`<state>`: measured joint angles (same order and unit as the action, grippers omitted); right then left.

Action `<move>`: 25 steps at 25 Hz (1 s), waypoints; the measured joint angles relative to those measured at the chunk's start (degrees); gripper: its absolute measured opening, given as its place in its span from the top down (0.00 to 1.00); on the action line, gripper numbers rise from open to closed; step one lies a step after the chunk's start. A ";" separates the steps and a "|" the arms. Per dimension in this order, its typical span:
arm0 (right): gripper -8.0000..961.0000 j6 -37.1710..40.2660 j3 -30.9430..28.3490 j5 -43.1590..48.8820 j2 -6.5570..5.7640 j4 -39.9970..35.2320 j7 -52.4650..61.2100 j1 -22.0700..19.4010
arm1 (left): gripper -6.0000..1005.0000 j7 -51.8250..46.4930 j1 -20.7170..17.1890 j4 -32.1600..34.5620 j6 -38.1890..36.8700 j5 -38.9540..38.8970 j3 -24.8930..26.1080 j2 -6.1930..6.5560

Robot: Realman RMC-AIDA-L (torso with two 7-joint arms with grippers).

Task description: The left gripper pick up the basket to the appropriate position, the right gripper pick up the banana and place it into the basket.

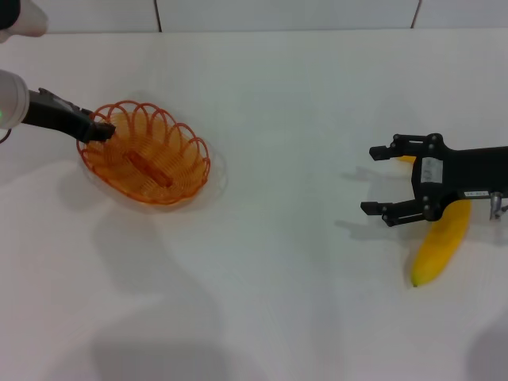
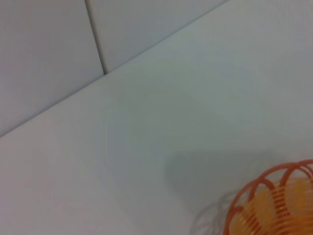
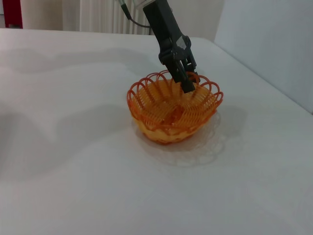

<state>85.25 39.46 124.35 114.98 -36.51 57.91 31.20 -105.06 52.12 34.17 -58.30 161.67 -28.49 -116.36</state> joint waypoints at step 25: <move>0.08 0.63 0.00 0.07 -0.20 0.03 0.19 -0.07 | 0.89 -0.64 0.10 0.02 -0.53 -0.02 -2.10 -0.10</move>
<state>85.88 39.47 124.42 114.79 -36.47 58.09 31.13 -105.69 52.22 34.19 -58.83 161.65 -30.58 -116.46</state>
